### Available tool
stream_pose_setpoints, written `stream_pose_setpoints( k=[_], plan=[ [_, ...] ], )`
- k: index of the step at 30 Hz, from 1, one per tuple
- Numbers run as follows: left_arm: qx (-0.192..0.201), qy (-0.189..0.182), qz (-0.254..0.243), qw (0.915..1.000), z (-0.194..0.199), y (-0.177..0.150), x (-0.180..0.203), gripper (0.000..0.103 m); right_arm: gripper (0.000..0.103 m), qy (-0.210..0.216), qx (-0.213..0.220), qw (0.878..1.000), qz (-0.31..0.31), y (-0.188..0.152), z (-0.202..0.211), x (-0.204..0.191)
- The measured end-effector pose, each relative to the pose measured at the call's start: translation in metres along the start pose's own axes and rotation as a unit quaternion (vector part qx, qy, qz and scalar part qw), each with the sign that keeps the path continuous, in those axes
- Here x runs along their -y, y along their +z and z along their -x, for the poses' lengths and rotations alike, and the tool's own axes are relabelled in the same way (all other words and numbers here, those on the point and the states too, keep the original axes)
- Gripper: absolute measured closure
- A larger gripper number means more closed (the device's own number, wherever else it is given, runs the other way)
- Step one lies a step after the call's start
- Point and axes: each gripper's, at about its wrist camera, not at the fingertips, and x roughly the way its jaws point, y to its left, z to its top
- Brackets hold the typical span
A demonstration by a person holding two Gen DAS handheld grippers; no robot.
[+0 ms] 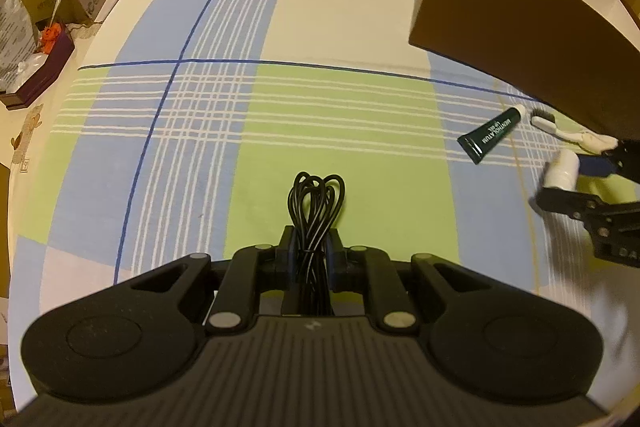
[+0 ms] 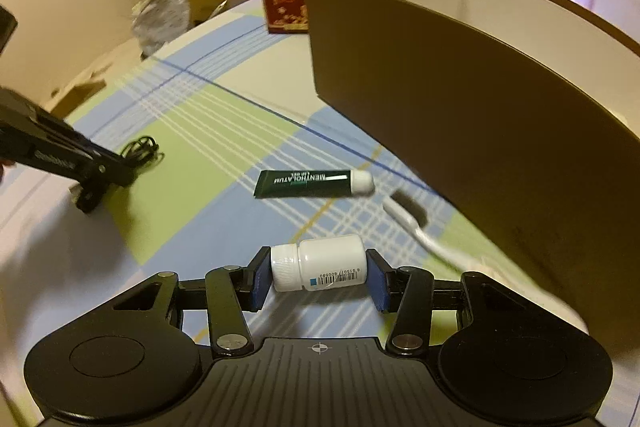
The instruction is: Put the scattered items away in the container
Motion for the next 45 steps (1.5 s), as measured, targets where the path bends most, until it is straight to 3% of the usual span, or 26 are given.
stream_pose_setpoints(
  k=[13, 35, 40, 45],
  plan=[
    [-0.007, -0.030, -0.028, 0.9991, 0.007, -0.014, 0.028, 0.092, 0.052, -0.039, 0.008, 0.994, -0.100, -0.037, 0.054, 0.011],
    [-0.015, -0.047, -0.085, 0.9951, 0.022, -0.043, 0.044, 0.088, 0.052, -0.051, 0.001, 0.992, -0.120, -0.060, 0.074, 0.000],
    [-0.018, -0.067, -0.074, 0.9949, 0.030, -0.049, 0.040, 0.089, 0.052, -0.052, 0.004, 0.991, -0.124, -0.060, 0.080, 0.002],
    [0.005, -0.089, -0.068, 0.9937, 0.046, -0.039, 0.039, 0.089, 0.052, -0.050, 0.011, 0.991, -0.124, -0.056, 0.086, 0.004]
  ],
)
